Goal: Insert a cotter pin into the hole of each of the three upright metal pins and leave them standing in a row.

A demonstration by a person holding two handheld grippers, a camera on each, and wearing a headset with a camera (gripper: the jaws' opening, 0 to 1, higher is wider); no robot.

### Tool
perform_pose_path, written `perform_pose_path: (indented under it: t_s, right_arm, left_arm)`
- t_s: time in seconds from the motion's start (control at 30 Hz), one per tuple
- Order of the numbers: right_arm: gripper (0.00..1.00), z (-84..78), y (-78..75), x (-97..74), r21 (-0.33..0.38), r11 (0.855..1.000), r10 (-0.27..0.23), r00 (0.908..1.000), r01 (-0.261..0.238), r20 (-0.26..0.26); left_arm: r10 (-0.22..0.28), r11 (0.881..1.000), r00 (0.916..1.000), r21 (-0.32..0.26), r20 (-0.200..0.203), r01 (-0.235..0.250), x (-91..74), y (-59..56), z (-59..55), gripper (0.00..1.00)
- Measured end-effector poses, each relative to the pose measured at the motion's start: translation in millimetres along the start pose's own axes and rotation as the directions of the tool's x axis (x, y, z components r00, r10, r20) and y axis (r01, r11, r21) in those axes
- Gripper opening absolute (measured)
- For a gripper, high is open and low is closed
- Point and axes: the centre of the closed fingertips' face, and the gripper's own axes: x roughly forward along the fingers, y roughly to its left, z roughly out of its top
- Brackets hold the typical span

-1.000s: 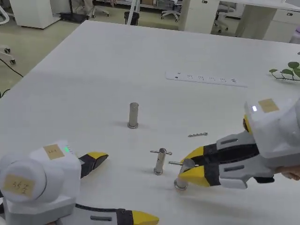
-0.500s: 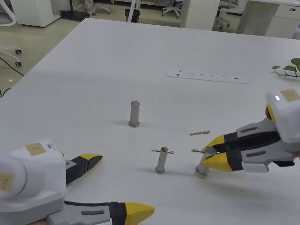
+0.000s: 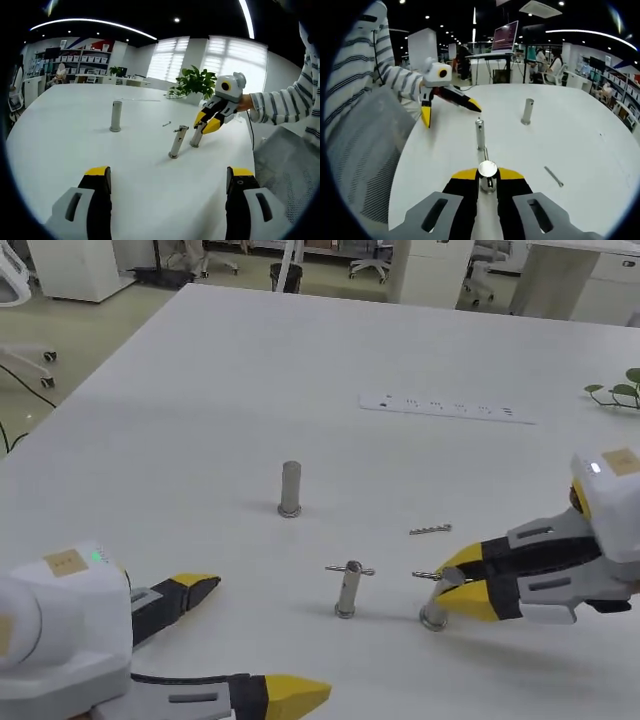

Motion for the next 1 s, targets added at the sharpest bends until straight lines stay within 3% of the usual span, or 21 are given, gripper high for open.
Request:
perform_pose_path:
  t_s: [0.27,0.33,0.53,0.67,0.8,0.9,1.0]
  right_arm:
    - [0.16,0.7,-0.3,-1.1,0.055,0.998,-0.004,0.9999,0.003,0.014]
    - [0.2,8.3,-5.3,-4.8,0.093,0.995,-0.042,0.9976,0.037,0.055]
    - [0.26,31.9,-10.9,-26.5,0.138,0.983,-0.143,0.9795,0.123,0.142]
    - [0.36,35.6,-7.4,-38.7,0.184,0.97,-0.193,0.966,0.161,0.173]
    - [0.44,30.1,-0.5,-47.8,0.224,0.955,-0.235,0.9555,0.193,0.178]
    - [0.53,22.0,7.7,-53.5,0.288,0.936,-0.262,0.9481,0.204,0.18]
    - [0.58,12.3,18.9,-56.3,0.326,0.927,-0.252,0.9504,0.183,0.183]
  left_arm:
    - [0.0,1.0,1.0,0.002,0.006,0.0,-3.3,0.5,3.0,0.95]
    - [0.001,1.0,1.0,0.002,0.006,-0.001,-4.1,0.5,3.9,0.95]
    - [0.0,1.0,1.0,0.009,0.006,-0.001,-6.8,-0.4,5.6,0.95]
    - [-0.004,1.0,1.0,0.005,0.0,0.004,-7.7,-1.3,4.3,0.96]
    - [-0.009,1.0,0.9999,0.017,-0.015,0.009,-8.4,-3.3,1.7,0.96]
    - [-0.009,1.0,0.9997,0.022,-0.021,0.01,-9.6,-2.9,1.3,0.96]
    - [-0.014,1.0,0.9996,0.026,-0.024,0.015,-11.6,-4.2,1.1,0.95]
